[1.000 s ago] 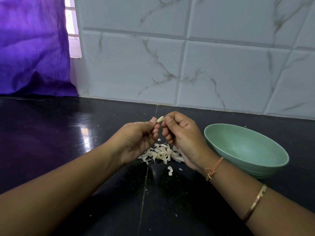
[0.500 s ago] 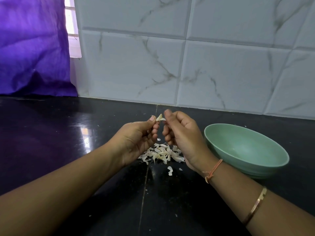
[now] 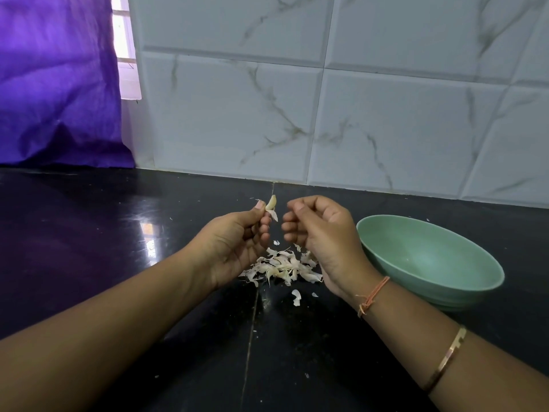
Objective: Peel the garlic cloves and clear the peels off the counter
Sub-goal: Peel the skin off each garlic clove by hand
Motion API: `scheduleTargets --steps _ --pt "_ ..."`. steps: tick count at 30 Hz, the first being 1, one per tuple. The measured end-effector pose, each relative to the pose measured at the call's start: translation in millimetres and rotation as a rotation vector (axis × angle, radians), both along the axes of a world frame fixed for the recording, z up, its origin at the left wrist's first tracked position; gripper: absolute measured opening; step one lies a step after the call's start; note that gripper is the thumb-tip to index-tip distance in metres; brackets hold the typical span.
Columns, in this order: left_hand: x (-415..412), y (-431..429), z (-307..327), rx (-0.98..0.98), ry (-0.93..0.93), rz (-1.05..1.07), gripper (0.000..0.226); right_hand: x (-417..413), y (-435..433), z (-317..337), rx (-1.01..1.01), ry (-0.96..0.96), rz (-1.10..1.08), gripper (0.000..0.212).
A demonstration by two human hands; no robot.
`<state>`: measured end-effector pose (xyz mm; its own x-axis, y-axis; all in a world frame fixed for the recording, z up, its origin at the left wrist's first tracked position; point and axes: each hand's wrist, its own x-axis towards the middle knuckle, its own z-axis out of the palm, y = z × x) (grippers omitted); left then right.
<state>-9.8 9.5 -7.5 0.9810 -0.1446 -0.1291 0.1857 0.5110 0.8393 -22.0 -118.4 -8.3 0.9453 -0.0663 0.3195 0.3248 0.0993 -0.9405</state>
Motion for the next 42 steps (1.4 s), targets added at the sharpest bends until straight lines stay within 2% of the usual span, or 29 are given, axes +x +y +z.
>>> scheduleTargets --steps 3,7,11,16,21,23,27,29,36,42 --pt "-2.1 -3.4 -2.5 0.112 -0.08 0.032 0.026 -1.9 0.7 0.4 -0.055 -0.055 -0.016 0.012" --pt "-3.4 -6.7 -6.4 0.359 -0.319 0.109 0.029 -4.5 2.3 -0.5 -0.122 -0.097 0.005 0.009" --pt "-3.5 -7.2 -7.8 0.456 -0.46 0.126 0.027 -0.7 0.6 0.5 -0.02 -0.016 0.048 0.015" --pt "-4.8 -7.7 -7.3 0.344 -0.429 0.075 0.024 -0.8 -0.2 2.1 0.121 0.035 0.165 0.022" --pt "-4.7 -7.9 -6.3 0.247 -0.343 0.027 0.025 0.1 -0.3 -0.2 0.152 0.007 0.176 0.018" --pt "-3.9 -7.9 -5.8 0.223 -0.299 0.03 0.027 0.6 0.2 -1.8 0.104 -0.038 0.135 0.014" --pt "-3.3 -7.8 -4.7 0.187 -0.219 0.033 0.028 0.1 1.0 -4.3 -0.153 -0.209 -0.058 0.009" --pt "-3.2 -8.1 -4.4 0.172 -0.196 0.025 0.028 -1.1 1.3 -4.6 -0.214 -0.247 -0.11 0.009" --pt "-4.0 -5.7 -4.1 0.243 -0.291 0.016 0.027 -2.9 0.2 -1.2 0.003 -0.075 0.032 0.008" --pt "-5.7 -7.9 -2.9 0.259 -0.282 0.01 0.027 -1.8 -0.7 -0.3 0.022 -0.045 0.069 0.017"
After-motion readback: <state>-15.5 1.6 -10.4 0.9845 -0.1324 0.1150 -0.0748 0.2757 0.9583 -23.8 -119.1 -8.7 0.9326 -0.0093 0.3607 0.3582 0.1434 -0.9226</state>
